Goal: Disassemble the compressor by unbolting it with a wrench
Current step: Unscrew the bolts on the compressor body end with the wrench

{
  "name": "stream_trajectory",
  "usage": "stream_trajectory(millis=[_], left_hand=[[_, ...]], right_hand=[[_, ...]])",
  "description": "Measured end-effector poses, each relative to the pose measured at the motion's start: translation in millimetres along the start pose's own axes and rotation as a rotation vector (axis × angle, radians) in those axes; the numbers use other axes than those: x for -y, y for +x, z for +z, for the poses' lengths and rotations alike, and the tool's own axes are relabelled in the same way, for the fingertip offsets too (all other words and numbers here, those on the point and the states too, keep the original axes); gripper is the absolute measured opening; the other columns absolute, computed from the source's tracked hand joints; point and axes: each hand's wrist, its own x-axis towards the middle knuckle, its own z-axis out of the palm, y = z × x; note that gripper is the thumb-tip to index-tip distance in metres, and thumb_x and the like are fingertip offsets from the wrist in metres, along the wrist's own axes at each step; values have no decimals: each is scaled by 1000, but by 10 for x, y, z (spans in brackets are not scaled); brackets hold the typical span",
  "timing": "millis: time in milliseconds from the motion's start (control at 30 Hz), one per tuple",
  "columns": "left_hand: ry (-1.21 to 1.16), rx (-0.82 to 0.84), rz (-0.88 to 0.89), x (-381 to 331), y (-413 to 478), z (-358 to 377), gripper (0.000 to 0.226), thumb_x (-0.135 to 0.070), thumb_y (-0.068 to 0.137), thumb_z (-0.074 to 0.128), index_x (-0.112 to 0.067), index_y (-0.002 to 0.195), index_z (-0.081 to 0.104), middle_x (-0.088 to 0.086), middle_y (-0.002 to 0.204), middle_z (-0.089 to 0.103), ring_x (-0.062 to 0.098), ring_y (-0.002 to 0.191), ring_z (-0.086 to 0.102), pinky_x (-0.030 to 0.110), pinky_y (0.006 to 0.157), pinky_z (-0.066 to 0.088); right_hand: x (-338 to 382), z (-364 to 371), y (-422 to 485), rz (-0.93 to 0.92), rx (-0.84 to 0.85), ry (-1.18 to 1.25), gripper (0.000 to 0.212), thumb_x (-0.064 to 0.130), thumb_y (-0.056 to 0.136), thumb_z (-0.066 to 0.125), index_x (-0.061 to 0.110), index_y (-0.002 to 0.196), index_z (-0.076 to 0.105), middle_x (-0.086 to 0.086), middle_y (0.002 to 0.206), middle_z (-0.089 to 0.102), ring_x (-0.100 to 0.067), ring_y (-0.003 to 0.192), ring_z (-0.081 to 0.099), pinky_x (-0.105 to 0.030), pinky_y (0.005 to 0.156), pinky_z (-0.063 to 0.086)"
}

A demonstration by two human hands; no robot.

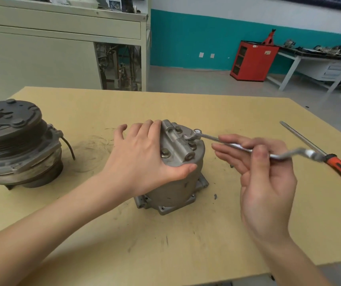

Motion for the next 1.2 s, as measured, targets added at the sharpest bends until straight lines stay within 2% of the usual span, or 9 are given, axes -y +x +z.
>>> stream_trajectory(millis=[100,233,467,767,900,1033,1133,1200], left_hand=[[-2,4,-6,4,-1,3,120,-92,54,12,-11,137,44,1,135,53,21,125,46,45,110,23],[-13,11,-5,8,4,6,120,-93,54,13,-12,138,42,1,136,52,21,125,45,46,110,23],[-14,9,-5,10,1,6,119,-93,54,13,-13,138,42,-1,134,53,21,125,45,45,110,24],[-4,9,5,12,1,3,120,-93,56,13,-10,138,43,2,136,53,22,125,46,45,110,24],[-4,18,13,29,10,-4,121,-93,55,12,-11,138,41,1,137,52,22,125,45,44,110,23],[-24,21,23,56,19,-6,122,-93,54,14,-10,140,40,1,139,50,22,127,44,44,111,23],[-30,22,31,57,21,-6,121,-93,55,14,-11,140,40,0,139,50,21,127,44,43,111,23],[-24,29,31,65,23,-4,121,-93,55,13,-12,141,38,-1,139,50,20,127,43,43,111,22]], right_hand=[[-51,27,-100,-87,16,-4,17,33,100,41,17,98,48,-7,104,68,-28,94,70,-33,80,55],[-22,-20,-44,-162,-20,2,14,31,101,41,18,99,47,-5,101,68,-28,90,70,-33,77,55],[-10,-63,-141,-213,103,-39,14,29,103,37,20,104,48,-2,107,66,-27,95,69,-34,80,55],[-43,-126,-133,-218,201,-13,18,28,104,35,22,107,51,-1,110,66,-31,98,68,-36,79,56],[-58,-212,-58,-180,248,21,19,30,103,36,17,104,50,-5,107,66,-30,94,69,-38,75,57],[-114,-284,-90,-54,205,102,19,28,104,35,14,99,48,-11,105,67,-32,82,71,-35,70,57],[-219,-376,82,208,69,261,24,16,100,26,15,93,48,-14,98,70,-33,69,70,-30,63,56],[-346,-431,438,411,84,288,20,15,98,29,14,90,48,-13,92,72,-29,60,66,-25,55,51]])
